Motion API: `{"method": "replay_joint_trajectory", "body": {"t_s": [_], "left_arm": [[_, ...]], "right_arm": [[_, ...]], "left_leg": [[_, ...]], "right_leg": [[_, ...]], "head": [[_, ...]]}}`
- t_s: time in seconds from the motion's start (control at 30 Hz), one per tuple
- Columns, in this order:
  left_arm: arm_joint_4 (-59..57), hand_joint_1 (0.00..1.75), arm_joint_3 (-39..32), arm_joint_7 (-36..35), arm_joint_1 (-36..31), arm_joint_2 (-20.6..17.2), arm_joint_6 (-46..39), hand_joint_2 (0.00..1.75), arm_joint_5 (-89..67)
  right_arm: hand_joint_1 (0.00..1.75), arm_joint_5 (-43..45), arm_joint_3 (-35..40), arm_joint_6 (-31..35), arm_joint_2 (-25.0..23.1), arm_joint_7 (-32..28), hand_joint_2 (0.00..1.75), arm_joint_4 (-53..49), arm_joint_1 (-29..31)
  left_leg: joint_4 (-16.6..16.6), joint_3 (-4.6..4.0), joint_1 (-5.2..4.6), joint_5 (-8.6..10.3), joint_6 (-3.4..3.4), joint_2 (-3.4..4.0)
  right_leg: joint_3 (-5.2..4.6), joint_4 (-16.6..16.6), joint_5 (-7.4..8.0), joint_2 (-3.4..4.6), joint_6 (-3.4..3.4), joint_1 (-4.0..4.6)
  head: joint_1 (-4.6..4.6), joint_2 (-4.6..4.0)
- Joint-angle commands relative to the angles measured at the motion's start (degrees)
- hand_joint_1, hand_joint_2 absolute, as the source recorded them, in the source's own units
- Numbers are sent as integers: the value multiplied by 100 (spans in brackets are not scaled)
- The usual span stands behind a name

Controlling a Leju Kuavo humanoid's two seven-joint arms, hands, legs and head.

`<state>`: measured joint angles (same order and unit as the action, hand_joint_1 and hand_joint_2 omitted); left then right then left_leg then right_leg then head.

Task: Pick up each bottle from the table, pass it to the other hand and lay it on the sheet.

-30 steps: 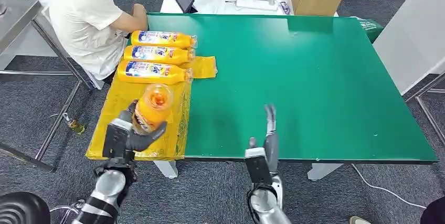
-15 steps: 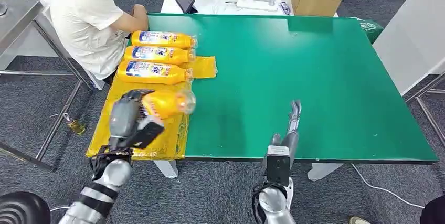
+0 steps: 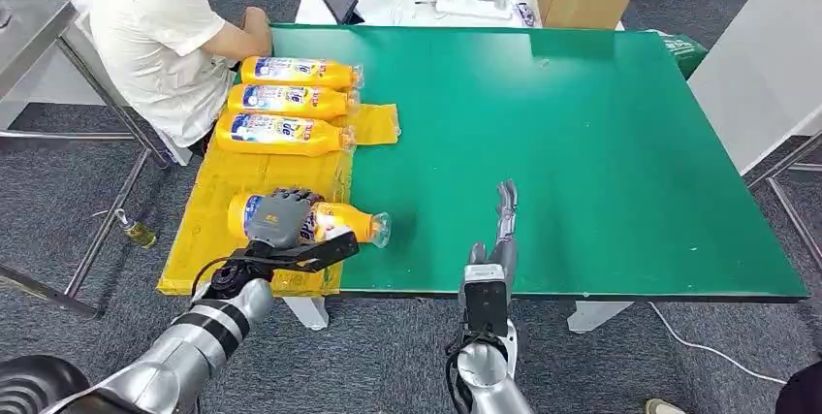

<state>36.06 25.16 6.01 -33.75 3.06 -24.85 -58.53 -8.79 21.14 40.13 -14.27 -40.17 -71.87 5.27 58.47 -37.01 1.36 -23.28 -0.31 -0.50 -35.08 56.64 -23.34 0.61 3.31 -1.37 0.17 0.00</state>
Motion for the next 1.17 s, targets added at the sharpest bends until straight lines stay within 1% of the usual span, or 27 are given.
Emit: {"method": "replay_joint_trajectory", "body": {"t_s": [0.03,0.07,0.1,0.13,0.17,0.23,0.27,0.3,0.33,0.37,0.4,0.53,0.6,0.7,0.73,0.77,0.8,0.83,0.87,0.9,0.93,0.97,1.0,1.03,1.07,1.1,1.17], "left_arm": [[-732,175,-110,175,-148,230,253,175,451],[-732,166,-133,234,-132,257,367,175,524],[-717,108,-192,299,-118,299,560,175,665],[-705,38,-218,338,-117,314,684,175,741],[-705,38,-218,338,-117,314,684,175,741],[-705,38,-218,338,-117,314,684,175,741],[-705,38,-218,338,-117,314,684,175,741],[-705,38,-218,338,-117,314,684,175,741],[-687,0,-248,430,-151,314,1013,175,883],[-656,0,-282,456,-146,315,1150,175,974],[-606,0,-253,539,-180,287,1529,175,1082],[-186,0,-121,512,-111,191,1746,175,1174],[-9,0,-115,667,-39,164,1918,175,1330],[748,0,7,886,282,5,2167,175,1652],[852,0,15,932,320,-6,2137,175,1681],[1031,0,23,1004,387,-26,2065,175,1719],[1459,0,31,1068,574,-66,1905,175,1805],[1927,0,-16,1102,807,-84,1638,175,1929],[2154,0,-37,1143,932,-79,1497,175,1993],[2879,0,-99,1307,1340,-66,1085,175,2256],[3220,0,-112,1391,1540,-51,978,175,2405],[3519,0,-139,1473,1717,-36,920,175,2650],[4012,0,-179,1606,2017,-7,865,175,3098],[4558,0,-195,1749,2368,56,709,175,3426],[4769,0,-202,1814,2504,85,612,175,3545],[5101,0,-200,1964,2716,143,313,175,3729],[5101,0,-200,1964,2716,143,313,175,3729]], "right_arm": [[0,192,301,-13,241,17,0,512,199],[0,220,310,-13,239,17,0,533,201],[0,239,328,-13,240,17,0,540,196],[0,252,341,-14,242,17,0,551,201],[0,252,341,-14,242,17,0,551,201],[0,252,341,-14,242,17,0,551,201],[0,252,341,-14,242,17,0,551,201],[0,252,341,-14,242,17,0,551,201],[0,289,363,-22,252,17,0,552,204],[0,319,374,-39,252,17,0,565,210],[0,352,379,-51,262,17,0,580,205],[0,545,243,-205,250,17,0,566,172],[0,541,203,-230,260,17,0,578,152],[0,512,108,-257,270,17,0,569,123],[0,507,98,-250,274,17,0,564,122],[0,503,94,-250,282,17,0,552,112],[0,490,82,-243,290,17,0,537,100],[0,466,74,-224,302,17,0,499,63],[0,459,65,-214,303,17,0,480,47],[0,392,93,-90,325,17,0,421,10],[0,365,107,-16,336,17,0,358,-17],[0,218,38,-13,322,17,0,291,-58],[0,-53,-169,-13,221,17,0,161,-158],[0,-115,-261,-13,163,17,0,-28,-259],[0,-140,-273,-13,153,17,0,-127,-299],[0,-318,-403,-13,78,17,0,-407,-403],[0,-318,-403,-13,78,17,0,-407,-403]], "left_leg": [[-7,34,0,-8,11,9],[-7,26,-1,-5,9,6],[-9,38,1,-9,12,8],[-8,26,-1,-4,10,3],[-9,42,2,-11,14,6],[-8,27,-1,-4,8,2],[-11,42,-1,-8,12,0],[-8,33,-1,-6,10,2],[-7,29,-1,-6,10,7],[-8,40,-1,-10,12,13],[-6,29,-1,-7,9,6],[-7,32,1,-6,9,2],[-9,43,-1,-6,11,2],[-8,31,-3,-3,10,2],[-10,45,-2,-8,13,10],[-9,36,-3,-5,11,7],[-10,48,-1,-11,14,10],[-8,32,-2,-5,10,3],[-10,42,-2,-10,12,5],[-11,53,-1,-16,14,7],[-7,32,-2,-10,9,8],[-11,67,0,-27,17,16],[-9,59,-2,-28,15,21],[-6,29,-4,-13,8,10],[-3,45,-2,-25,11,13],[-3,19,-5,-15,6,4],[3,20,-3,-23,8,13]], "right_leg": [[34,-11,-4,0,-13,5],[27,-10,-2,-2,-9,3],[40,-13,-5,-3,-14,6],[28,-11,-3,-6,-10,3],[46,-15,-8,-6,-16,8],[33,-9,-3,-4,-8,1],[51,-14,-7,-9,-13,4],[42,-11,-4,-6,-10,2],[36,-10,-2,-2,-10,3],[45,-11,-5,3,-14,4],[35,-8,-3,-3,-11,3],[39,-9,-4,-8,-12,5],[51,-11,-5,-10,-14,3],[39,-9,-2,-7,-7,0],[51,-14,-4,-2,-12,2],[44,-11,-3,-3,-9,1],[55,-13,-7,-3,-15,4],[40,-9,-4,-7,-10,2],[51,-11,-8,-8,-14,3],[61,-13,-13,-8,-18,5],[39,-9,-7,-3,-11,2],[73,-15,-22,-2,-24,8],[62,-12,-21,4,-20,5],[31,-6,-10,-1,-10,0],[46,-4,-20,-2,-17,4],[20,-2,-11,-8,-8,-1],[21,3,-23,-3,-9,1]], "head": [[2,0],[0,0],[0,0],[0,0],[0,0],[0,0],[0,0],[2,0],[2,0],[-2,0],[0,0],[0,0],[0,0],[0,0],[2,0],[2,0],[0,0],[2,0],[2,0],[0,0],[4,0],[0,0],[0,0],[0,0],[-2,0],[4,0],[-4,0]]}}
